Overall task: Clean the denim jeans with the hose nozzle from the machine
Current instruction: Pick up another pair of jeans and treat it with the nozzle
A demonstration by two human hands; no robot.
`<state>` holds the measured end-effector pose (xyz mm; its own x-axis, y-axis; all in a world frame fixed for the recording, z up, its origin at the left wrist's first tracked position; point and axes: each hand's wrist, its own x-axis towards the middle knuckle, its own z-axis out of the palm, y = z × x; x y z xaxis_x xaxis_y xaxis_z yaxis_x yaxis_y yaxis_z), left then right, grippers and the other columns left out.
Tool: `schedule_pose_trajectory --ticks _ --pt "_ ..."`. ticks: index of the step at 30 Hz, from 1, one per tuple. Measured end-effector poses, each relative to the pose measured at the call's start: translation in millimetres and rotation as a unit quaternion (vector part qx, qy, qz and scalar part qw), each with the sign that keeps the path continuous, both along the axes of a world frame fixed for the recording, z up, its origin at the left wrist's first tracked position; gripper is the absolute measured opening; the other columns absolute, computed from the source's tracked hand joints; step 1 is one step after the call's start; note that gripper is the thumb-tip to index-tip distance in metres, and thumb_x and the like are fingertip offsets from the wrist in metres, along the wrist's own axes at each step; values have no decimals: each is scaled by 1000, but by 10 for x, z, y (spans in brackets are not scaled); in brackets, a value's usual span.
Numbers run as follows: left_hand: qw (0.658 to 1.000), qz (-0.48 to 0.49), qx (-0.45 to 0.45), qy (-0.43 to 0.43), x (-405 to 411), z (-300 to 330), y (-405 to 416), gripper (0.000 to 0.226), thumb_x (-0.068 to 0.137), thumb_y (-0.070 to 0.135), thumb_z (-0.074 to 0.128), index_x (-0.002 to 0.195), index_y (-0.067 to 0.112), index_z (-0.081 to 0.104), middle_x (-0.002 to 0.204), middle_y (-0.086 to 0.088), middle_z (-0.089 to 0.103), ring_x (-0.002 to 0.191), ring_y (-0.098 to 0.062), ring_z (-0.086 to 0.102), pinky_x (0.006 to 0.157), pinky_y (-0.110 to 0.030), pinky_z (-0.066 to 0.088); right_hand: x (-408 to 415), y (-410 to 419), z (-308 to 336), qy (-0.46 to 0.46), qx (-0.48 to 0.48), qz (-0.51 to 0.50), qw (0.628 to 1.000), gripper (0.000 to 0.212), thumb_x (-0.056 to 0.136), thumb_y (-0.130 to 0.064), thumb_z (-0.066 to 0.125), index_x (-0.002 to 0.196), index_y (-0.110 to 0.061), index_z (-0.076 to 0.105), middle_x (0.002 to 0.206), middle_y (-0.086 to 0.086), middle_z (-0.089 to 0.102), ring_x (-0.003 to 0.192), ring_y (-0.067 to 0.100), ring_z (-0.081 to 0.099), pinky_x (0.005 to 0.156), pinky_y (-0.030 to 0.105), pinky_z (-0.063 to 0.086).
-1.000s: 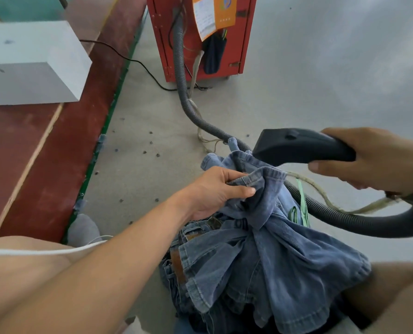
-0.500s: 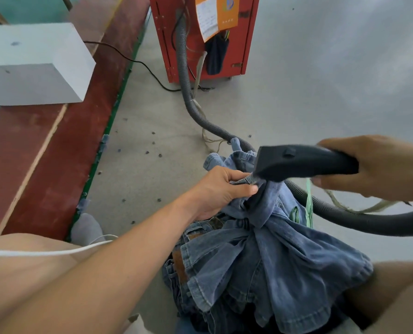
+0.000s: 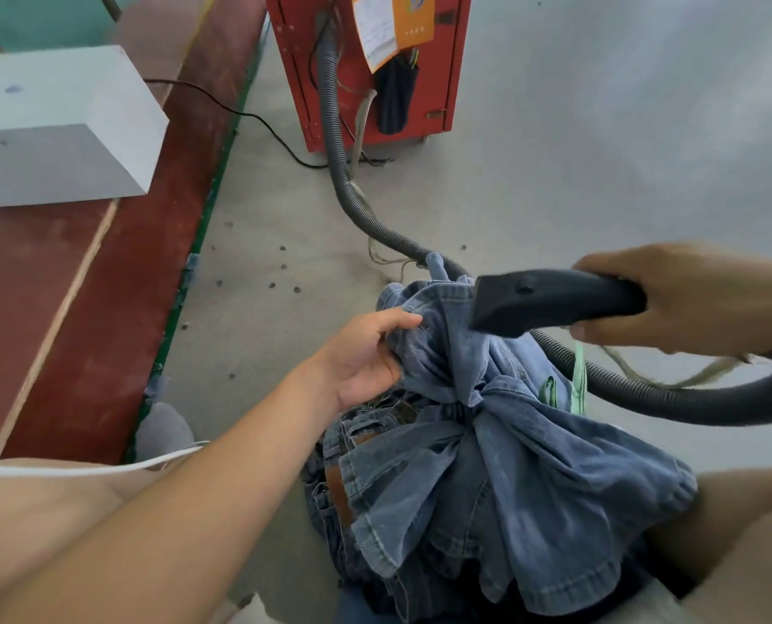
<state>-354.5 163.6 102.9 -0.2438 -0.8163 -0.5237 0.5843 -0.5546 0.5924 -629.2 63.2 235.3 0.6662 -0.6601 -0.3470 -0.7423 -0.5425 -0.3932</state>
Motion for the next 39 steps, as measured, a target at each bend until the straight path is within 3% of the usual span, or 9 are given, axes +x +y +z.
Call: schedule_pose_trajectory --ticks 3,6,10,15,18,22,28,32,39 --pt "998 -61 -7 20 -27 -1 54 31 95 8 43 108 5 71 111 -18 67 96 -32 66 85 -44 60 147 21 -135 9 -7 21 1000 23 81 -60 64 101 -50 59 83 -32 65 72 -7 62 58 26 43" --pt "980 -127 -52 -144 -11 -3 131 17 82 11 44 75 13 59 79 -3 62 72 -18 56 70 -30 52 168 -34 -103 -55 2 -17 998 15 84 -57 66 94 -48 59 71 -24 67 54 1 63 46 17 43" --pt "922 -213 -51 -318 -81 -114 254 48 82 61 45 66 20 63 71 -2 64 63 -14 54 76 -35 41 43 -160 -15 -87 7 -79 993 15 84 -58 67 94 -52 58 58 -9 67 42 9 61 41 23 48" --pt "963 -120 142 -193 -95 -312 269 83 86 82 46 120 10 69 117 -11 74 107 -27 70 100 -42 52 -23 -216 -124 -31 54 -73 995 16 82 -56 70 91 -48 60 61 -2 68 45 17 65 44 31 55" --pt "950 -79 143 -265 -133 -374 341 38 101 22 55 139 20 52 126 -9 66 109 -28 65 89 -43 59 21 -160 -201 1 94 -20 995 16 83 -52 71 95 -52 61 66 -8 70 47 10 64 48 23 53" --pt "991 60 113 -23 -79 -312 384 62 86 -17 30 140 2 53 126 -22 67 104 -35 68 80 -40 60 150 -27 -300 54 102 72 991 20 85 -50 73 102 -50 62 81 -25 69 67 -1 65 62 15 49" --pt "985 39 16 166 -17 -183 475 64 100 39 35 149 1 50 152 -29 46 131 -43 53 114 -55 41 442 80 -445 17 75 102 992 14 90 -50 70 101 -45 62 85 -28 66 70 -2 62 58 15 44" --pt "984 -8 11 179 82 -185 452 107 89 90 21 154 9 45 156 -23 46 144 -41 44 117 -53 39 500 86 -439 -48 25 65 996 20 88 -55 68 105 -47 61 85 -26 67 72 -2 63 56 16 44" --pt "983 -119 107 -87 -62 -116 455 78 91 78 50 133 15 68 127 -11 73 118 -30 70 101 -45 56 352 -193 -279 -74 6 -23 997 18 86 -54 69 100 -49 58 74 -24 67 52 3 64 51 24 46"
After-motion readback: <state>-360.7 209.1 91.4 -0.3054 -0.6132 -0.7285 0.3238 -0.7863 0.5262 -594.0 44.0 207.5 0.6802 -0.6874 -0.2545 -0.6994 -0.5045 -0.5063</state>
